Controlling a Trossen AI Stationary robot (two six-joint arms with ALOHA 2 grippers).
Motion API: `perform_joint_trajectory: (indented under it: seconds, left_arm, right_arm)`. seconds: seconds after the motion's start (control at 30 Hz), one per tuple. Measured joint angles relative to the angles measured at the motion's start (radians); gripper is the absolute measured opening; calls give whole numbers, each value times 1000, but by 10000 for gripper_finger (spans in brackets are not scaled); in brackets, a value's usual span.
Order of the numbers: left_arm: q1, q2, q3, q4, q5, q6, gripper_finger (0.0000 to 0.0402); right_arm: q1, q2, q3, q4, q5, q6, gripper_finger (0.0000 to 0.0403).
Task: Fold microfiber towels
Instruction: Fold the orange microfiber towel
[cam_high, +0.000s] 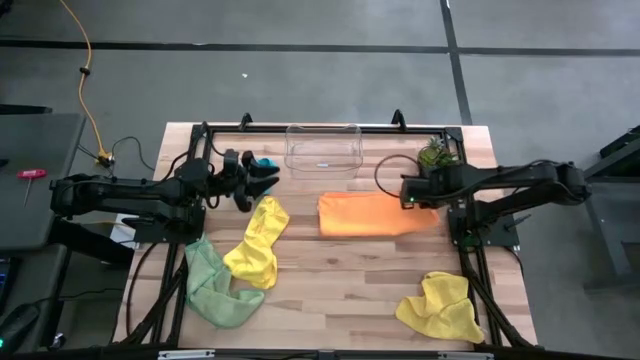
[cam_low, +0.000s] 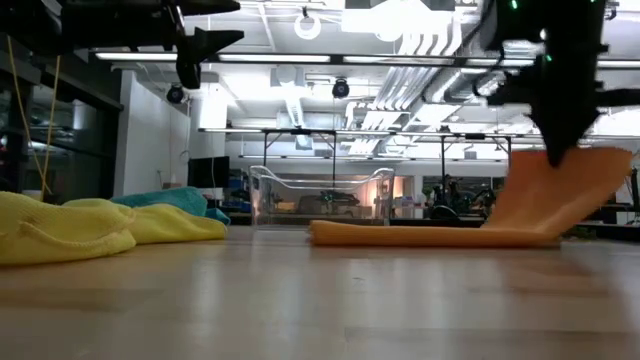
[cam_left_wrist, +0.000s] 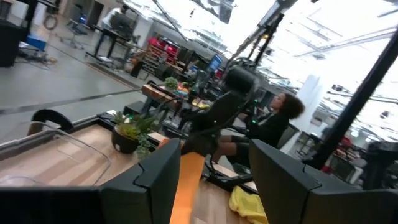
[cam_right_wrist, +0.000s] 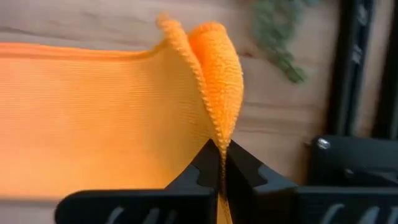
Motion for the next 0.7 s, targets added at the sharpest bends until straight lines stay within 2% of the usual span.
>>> perform_joint_trajectory:
  seconds: [0.17,0.47,0.7]
  left_arm:
    - [1,0,0,-1,-13,0,181]
    - [1,0,0,-6,-12,0,181]
    - [0,0,0,-14,-10,0,181]
  right_arm:
    - [-3,3,70,124,-1,-49,0]
    - [15,16,44,457,19,7,0]
    - [25,104,44,634,22,13,0]
